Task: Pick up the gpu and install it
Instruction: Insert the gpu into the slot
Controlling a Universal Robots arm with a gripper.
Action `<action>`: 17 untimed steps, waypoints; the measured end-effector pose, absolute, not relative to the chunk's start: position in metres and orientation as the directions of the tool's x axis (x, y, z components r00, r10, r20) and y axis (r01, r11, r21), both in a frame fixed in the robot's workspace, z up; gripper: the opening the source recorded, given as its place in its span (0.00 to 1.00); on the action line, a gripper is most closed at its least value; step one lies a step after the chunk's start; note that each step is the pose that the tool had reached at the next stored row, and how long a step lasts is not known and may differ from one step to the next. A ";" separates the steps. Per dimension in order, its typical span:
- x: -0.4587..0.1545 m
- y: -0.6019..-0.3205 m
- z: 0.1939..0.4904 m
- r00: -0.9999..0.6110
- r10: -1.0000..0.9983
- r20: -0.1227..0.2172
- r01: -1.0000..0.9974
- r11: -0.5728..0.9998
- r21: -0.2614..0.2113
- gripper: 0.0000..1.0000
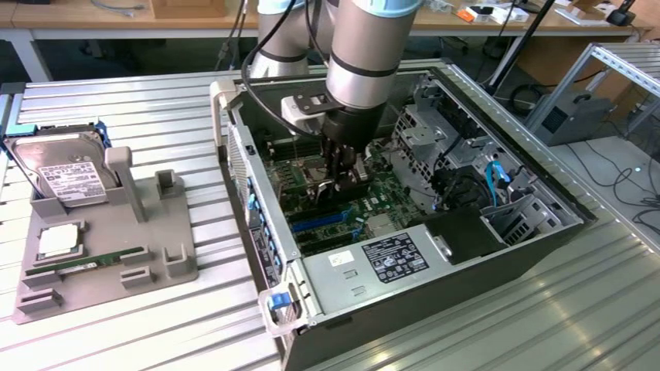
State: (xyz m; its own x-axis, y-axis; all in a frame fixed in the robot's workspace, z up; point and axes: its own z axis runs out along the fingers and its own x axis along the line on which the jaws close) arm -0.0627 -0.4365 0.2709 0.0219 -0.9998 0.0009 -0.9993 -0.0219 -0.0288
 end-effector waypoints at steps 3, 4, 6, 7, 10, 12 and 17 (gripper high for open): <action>-0.064 -0.437 0.270 0.022 -1.000 0.001 -0.999 -0.022 -0.029 0.27; -0.065 -0.439 0.269 0.022 -1.000 0.001 -0.999 -0.022 -0.029 0.27; -0.066 -0.442 0.269 0.022 -1.000 0.001 -0.999 -0.022 -0.029 0.27; -0.067 -0.444 0.269 0.022 -1.000 0.001 -0.999 -0.022 -0.029 0.27; -0.068 -0.448 0.268 0.022 -1.000 0.001 -0.999 -0.022 -0.029 0.27; -0.068 -0.450 0.268 0.022 -1.000 0.001 -0.999 -0.022 -0.029 0.27; -0.070 -0.452 0.267 0.022 -1.000 0.001 -0.999 -0.022 -0.029 0.27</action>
State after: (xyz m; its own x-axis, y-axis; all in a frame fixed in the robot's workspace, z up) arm -0.0702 -0.4522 0.2668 0.0219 -0.9998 0.0013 -0.9993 -0.0219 -0.0288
